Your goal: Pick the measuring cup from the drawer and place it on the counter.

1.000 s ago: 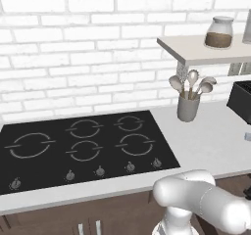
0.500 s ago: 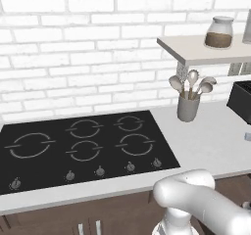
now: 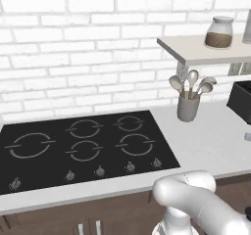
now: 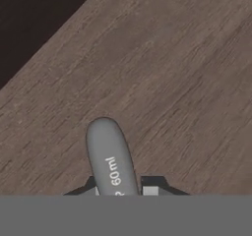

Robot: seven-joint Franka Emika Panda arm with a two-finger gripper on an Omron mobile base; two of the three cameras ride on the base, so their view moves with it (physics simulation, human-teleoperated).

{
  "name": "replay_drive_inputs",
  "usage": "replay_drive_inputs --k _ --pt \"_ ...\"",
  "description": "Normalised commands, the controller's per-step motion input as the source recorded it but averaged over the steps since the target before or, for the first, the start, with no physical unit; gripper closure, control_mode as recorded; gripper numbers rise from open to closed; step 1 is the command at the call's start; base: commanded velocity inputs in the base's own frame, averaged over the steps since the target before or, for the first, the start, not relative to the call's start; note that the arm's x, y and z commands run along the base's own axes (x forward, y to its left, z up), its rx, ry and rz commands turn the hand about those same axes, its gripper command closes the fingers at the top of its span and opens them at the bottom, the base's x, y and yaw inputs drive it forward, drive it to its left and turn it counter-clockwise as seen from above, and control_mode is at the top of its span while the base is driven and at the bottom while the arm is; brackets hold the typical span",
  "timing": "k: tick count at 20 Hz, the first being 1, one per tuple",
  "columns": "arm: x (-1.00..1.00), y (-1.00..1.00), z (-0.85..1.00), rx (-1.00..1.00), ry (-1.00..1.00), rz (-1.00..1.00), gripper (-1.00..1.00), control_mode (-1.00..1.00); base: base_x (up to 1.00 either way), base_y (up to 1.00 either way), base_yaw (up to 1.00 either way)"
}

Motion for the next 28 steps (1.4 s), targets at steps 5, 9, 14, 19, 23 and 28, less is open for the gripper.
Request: replay_drive_inputs --k 5,9,14,19,23,28 --pt "0.11 0.23 1.0 0.08 -0.16 -0.13 1.0 -1.0 0.0 0.0 0.0" --pt "0.64 0.57 1.0 0.02 -0.15 -0.27 1.0 -1.0 0.0 0.0 0.0" --pt "0.79 0.76 1.0 0.0 -0.05 -0.3 1.0 -1.0 0.0 0.0 0.0" --pt "1.0 0.75 0.98 0.0 0.01 -0.24 1.0 -1.0 0.0 0.0 0.0" --pt "1.0 0.51 0.56 0.0 0.21 -0.12 1.0 -1.0 0.0 0.0 0.0" --pt "1.0 0.35 0.0 -0.04 0.51 -0.05 1.0 -1.0 0.0 0.0 0.0"
